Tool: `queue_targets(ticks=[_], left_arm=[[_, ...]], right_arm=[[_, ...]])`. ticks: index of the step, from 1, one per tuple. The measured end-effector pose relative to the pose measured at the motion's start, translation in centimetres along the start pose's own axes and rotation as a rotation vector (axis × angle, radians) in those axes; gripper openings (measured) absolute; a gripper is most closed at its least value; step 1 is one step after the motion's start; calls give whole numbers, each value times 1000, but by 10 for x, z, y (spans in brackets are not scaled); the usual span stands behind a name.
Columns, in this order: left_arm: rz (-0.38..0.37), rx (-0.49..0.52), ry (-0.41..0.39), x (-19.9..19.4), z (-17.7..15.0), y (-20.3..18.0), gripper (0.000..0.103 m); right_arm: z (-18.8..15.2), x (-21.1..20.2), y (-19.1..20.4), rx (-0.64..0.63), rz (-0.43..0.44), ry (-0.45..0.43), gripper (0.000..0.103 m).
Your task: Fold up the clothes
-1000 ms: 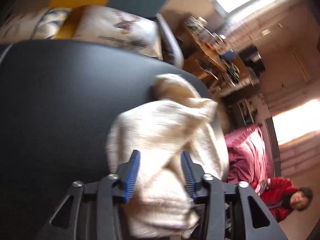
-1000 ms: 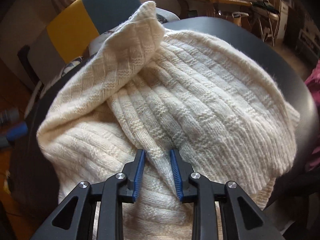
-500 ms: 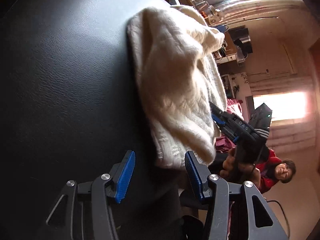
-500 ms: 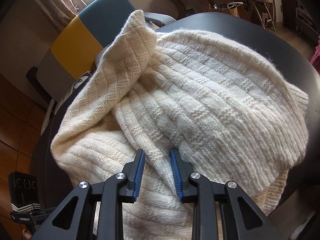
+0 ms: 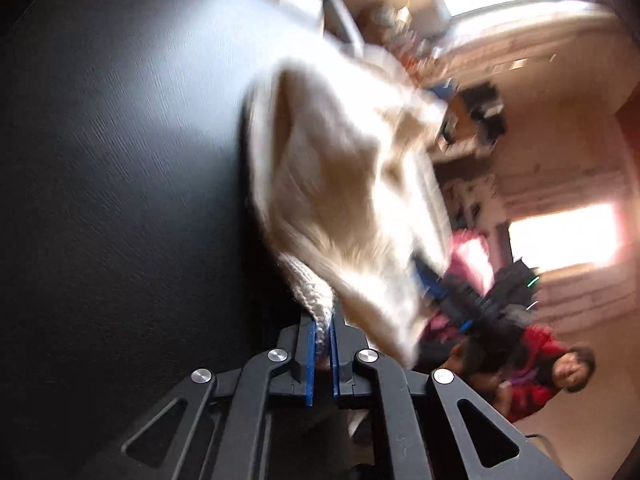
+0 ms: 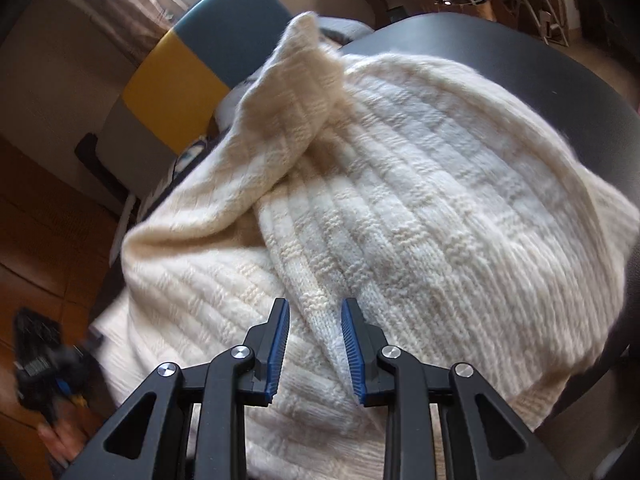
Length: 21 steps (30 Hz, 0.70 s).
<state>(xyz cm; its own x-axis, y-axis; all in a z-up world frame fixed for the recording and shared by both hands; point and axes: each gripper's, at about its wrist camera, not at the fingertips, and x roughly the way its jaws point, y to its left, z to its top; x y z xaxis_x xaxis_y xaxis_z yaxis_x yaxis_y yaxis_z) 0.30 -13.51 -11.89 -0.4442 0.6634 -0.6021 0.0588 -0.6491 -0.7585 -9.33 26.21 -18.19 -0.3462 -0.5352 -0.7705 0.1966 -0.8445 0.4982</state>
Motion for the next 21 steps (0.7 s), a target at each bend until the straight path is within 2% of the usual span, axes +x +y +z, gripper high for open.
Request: queue_targets(ticks=[3,5,7,9,10,13,14,16,17,19,21], left_arm=[[12,-7,-159,-77,21,11,6],[61,-21,-253,-128,31,24,6],[113,-37,-347,-178,41,38,6],[188,-29,-354,-200,47,49,6],[265,-64,-345,-207,48,64,7],[382,-123,-260,-203,46,97,12],[395,-138,-257,-206,44,104,18],[414,-167,-258,-214,38,116,19],[445,-169,-288,-225,33,120,20],[464,-169,-316,-252,28,128,28],[455,-187,-341,-269,18,143,51]], right_arm=[[-9,14,10,-57,-23,58,27],[-17,28,13,-79,-50,103,28],[-21,32,18,-129,-96,87,29],[-22,34,21,-176,-132,77,30],[-21,35,20,-185,-140,83,30],[-18,33,15,-217,-166,106,30],[-19,32,13,-241,-170,114,30],[-22,30,8,-313,-177,132,32],[-24,31,4,-356,-192,132,32],[-29,30,-3,-424,-215,120,35],[-30,29,-12,-450,-226,101,39]])
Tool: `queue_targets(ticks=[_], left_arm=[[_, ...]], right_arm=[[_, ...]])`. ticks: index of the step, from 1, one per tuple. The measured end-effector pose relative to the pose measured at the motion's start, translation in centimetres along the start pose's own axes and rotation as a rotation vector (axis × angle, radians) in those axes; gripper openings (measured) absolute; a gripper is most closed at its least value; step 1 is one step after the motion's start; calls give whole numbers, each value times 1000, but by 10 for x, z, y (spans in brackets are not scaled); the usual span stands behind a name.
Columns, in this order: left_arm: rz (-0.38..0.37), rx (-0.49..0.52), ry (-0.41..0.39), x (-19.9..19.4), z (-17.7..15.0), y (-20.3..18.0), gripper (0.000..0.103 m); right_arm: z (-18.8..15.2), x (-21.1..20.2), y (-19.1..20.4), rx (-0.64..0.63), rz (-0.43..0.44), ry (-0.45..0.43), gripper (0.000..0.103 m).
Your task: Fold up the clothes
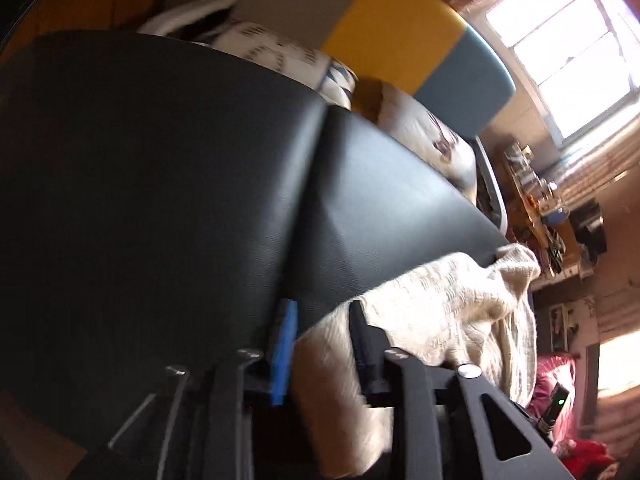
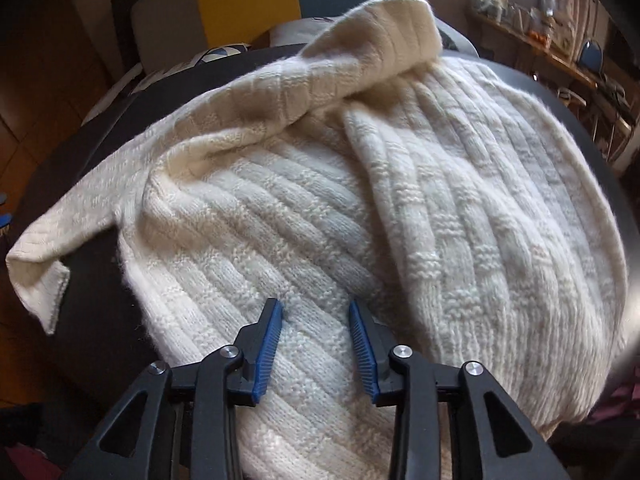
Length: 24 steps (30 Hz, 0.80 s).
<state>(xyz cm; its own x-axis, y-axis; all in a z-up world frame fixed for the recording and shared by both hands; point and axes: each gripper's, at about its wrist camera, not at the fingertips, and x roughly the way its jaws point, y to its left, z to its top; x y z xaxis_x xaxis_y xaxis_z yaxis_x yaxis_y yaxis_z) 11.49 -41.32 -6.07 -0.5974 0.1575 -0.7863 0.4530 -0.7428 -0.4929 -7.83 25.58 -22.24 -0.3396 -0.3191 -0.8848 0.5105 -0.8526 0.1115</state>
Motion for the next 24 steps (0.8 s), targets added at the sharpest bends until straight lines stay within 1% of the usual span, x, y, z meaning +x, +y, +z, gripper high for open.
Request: queue_targets(ticks=[2,5,6,8,9,10,11,13,15,17,19,20,21,22,23,24], left_arm=[[-27,-12,9,3,-15,5,63],[-153,-94,126,23,-44,19,63],[-197,-122,167,31,-54,24,63],[-252,-146,185,30,-81,22,63],[-309,-168,186,28,-91,20,64],[-407,-232,199,30,-103,22,66],[-477,-296,218,34,-111,24,69],[-579,-398,228,44,-119,26,70],[-613,-475,236,60,-122,27,70],[-692,-621,283,84,-126,32,70],[-720,-758,304,103,-131,37,70],[-709,-812,294,108,-133,41,69],[-688,-869,282,112,-136,46,54],[-667,-926,270,115,-139,52,42],[-625,-927,244,113,-137,54,21],[-581,-919,215,110,-134,57,11]], right_arm=[[-4,-1,-8,-4,-12,-13,43],[-6,-19,-4,2,-27,-16,45],[-11,-31,8,5,-30,-19,45],[-15,-43,29,2,-35,-28,46],[-18,-53,43,-2,-38,-33,46],[-14,-64,58,-3,-41,-36,47],[-11,-74,72,-3,-43,-40,47],[-3,-89,100,-4,-48,-46,47],[4,-75,116,-8,-49,-54,47],[9,-65,126,-20,-50,-61,47],[7,-64,126,-23,-54,-70,47],[7,-62,129,-27,-61,-72,47],[7,-59,133,-37,-73,-69,47],[11,-55,141,-65,-94,-56,47],[18,-48,156,-104,-121,-35,47],[25,-40,168,-131,-141,-12,47]])
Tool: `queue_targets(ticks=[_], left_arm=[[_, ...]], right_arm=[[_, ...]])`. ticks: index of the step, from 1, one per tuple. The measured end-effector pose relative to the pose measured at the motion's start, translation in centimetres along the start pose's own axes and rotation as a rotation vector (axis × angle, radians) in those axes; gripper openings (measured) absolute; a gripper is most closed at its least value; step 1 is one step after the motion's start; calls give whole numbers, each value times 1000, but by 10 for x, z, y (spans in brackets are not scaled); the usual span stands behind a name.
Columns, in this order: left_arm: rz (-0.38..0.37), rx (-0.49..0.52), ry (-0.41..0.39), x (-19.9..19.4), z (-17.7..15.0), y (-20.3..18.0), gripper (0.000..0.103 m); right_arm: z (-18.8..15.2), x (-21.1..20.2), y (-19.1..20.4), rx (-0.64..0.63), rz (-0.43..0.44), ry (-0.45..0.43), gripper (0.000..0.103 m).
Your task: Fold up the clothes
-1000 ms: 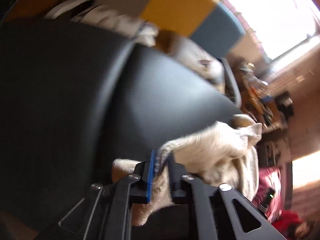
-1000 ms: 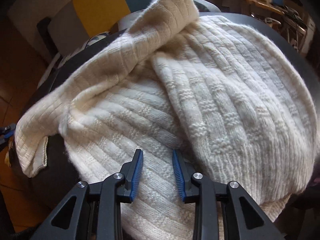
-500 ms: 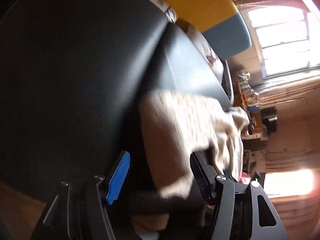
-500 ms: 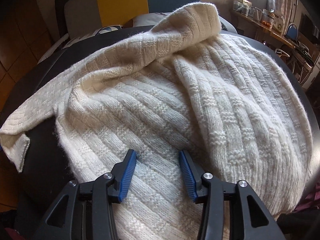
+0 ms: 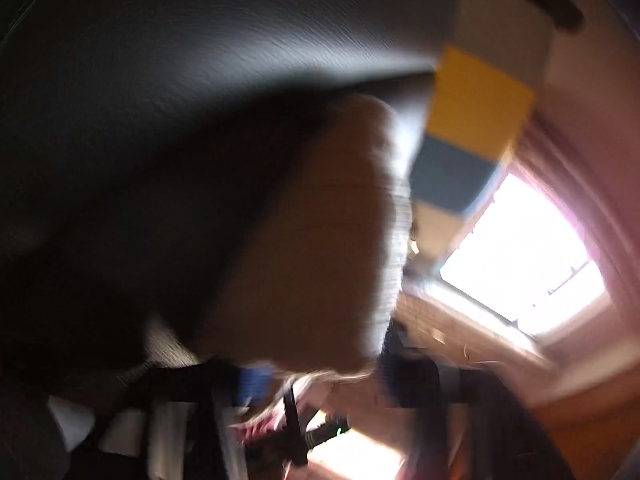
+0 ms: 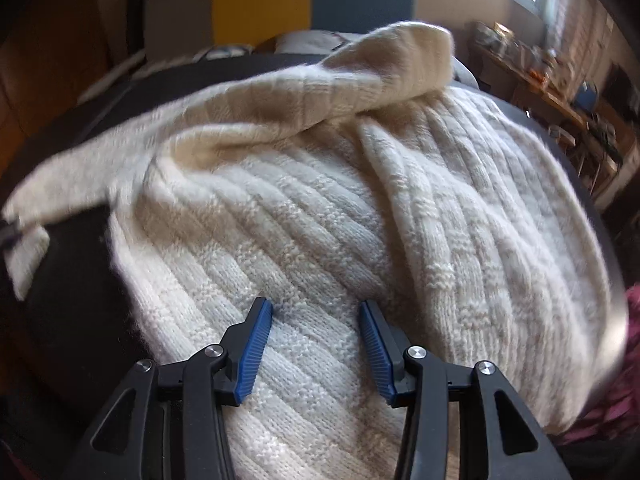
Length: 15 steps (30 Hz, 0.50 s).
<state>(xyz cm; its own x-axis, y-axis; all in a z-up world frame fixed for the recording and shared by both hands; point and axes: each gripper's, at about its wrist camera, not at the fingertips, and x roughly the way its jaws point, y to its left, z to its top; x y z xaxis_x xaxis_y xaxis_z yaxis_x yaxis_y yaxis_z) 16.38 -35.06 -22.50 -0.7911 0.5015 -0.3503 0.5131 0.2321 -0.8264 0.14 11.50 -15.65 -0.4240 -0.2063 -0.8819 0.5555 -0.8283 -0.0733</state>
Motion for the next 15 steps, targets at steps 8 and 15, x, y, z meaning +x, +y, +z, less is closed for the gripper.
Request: queue_targets(ticks=[8,15], left_arm=[[85,558,-295,-56,-6,-135,7],[326,636,-482,-108,12,-190,25]], right_arm=[[42,19,24,188,136,143,53],[53,-2,20,261,334,65,54]])
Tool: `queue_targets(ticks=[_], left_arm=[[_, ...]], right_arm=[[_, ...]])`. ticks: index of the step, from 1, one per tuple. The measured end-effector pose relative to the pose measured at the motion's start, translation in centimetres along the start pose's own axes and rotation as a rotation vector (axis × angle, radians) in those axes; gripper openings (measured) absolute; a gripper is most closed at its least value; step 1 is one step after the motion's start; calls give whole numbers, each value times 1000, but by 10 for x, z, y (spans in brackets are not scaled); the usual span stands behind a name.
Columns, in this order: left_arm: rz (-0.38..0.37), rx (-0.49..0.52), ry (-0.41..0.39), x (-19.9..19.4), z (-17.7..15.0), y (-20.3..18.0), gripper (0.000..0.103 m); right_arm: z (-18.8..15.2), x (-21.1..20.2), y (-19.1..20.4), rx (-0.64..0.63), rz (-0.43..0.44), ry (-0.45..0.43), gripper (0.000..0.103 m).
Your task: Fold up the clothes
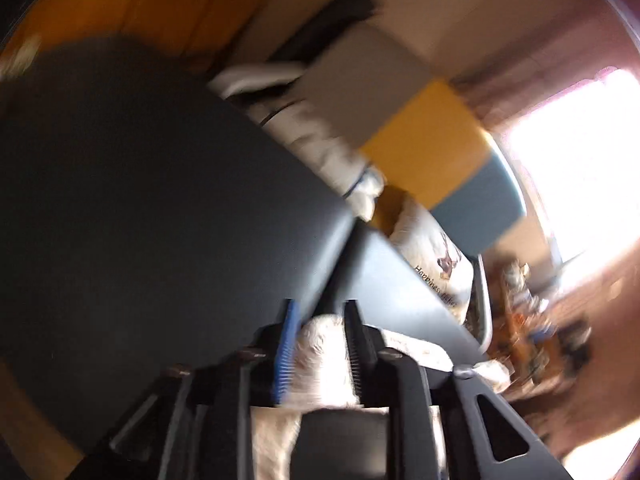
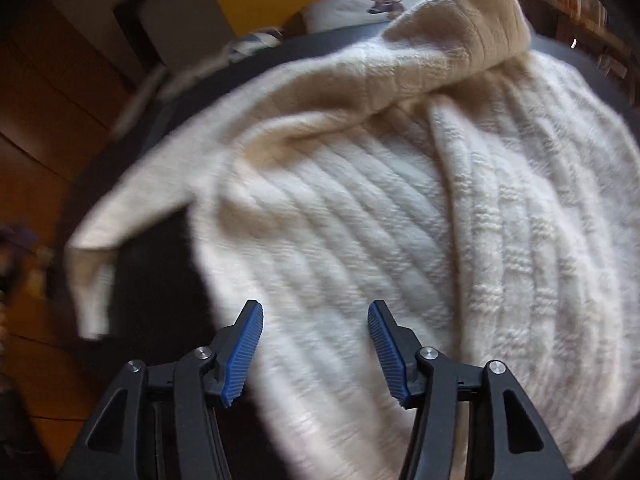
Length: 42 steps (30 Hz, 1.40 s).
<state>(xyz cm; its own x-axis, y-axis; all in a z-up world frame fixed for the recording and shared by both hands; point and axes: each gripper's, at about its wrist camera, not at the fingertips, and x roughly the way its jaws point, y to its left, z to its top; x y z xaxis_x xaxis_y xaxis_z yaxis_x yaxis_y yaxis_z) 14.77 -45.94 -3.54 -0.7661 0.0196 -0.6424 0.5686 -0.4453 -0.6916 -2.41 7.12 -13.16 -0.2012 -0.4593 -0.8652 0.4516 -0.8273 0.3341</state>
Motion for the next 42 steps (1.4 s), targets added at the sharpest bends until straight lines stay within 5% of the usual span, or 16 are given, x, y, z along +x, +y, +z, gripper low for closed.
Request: queue_targets(ticks=[3,7,12,15,18,19,20,21,26,28,29,33,37,40,42], left_arm=[[-34,65,109,10,-32,-11,25],[-132,205,363,54,-117,-45,28],[-286,214,668,125,-216,-94,28],[-261,242,759,156,-260,-120,28],[-229,266,760,168,-275,-132,32],[-226,256,756,170,-278,-133,34],[-223,243,750,171,-280,-133,39],[-215,235,747,174,-283,-136,44],[-171,257,706,193,-298,-143,44],[-135,312,686,199,-307,-154,25],[-111,351,678,204,-313,-161,6],[-166,386,649,191,-296,-168,5],[-202,478,582,147,-244,-163,5],[-131,513,567,141,-216,-146,7],[-60,475,612,145,-203,-122,8]], right_arm=[[-10,-50,-33,61,-7,-136,56],[-34,-94,-89,67,-266,-201,56],[-47,-113,-179,349,-123,-207,56],[-47,-96,-199,412,-39,-160,56],[-41,-78,-194,387,-23,-149,51],[-39,-74,-189,365,-40,-147,39],[-35,-70,-184,343,-71,-141,14],[-32,-67,-179,323,-94,-135,8],[-17,-63,-134,37,-337,-72,5],[-11,-73,-110,-127,-508,-78,5],[-7,-84,-102,-180,-569,-97,5],[10,-120,-97,-287,-790,-156,5],[13,-119,-141,-179,-854,-91,7],[3,-95,-170,-28,-772,14,15],[-8,-91,-173,8,-796,27,19]])
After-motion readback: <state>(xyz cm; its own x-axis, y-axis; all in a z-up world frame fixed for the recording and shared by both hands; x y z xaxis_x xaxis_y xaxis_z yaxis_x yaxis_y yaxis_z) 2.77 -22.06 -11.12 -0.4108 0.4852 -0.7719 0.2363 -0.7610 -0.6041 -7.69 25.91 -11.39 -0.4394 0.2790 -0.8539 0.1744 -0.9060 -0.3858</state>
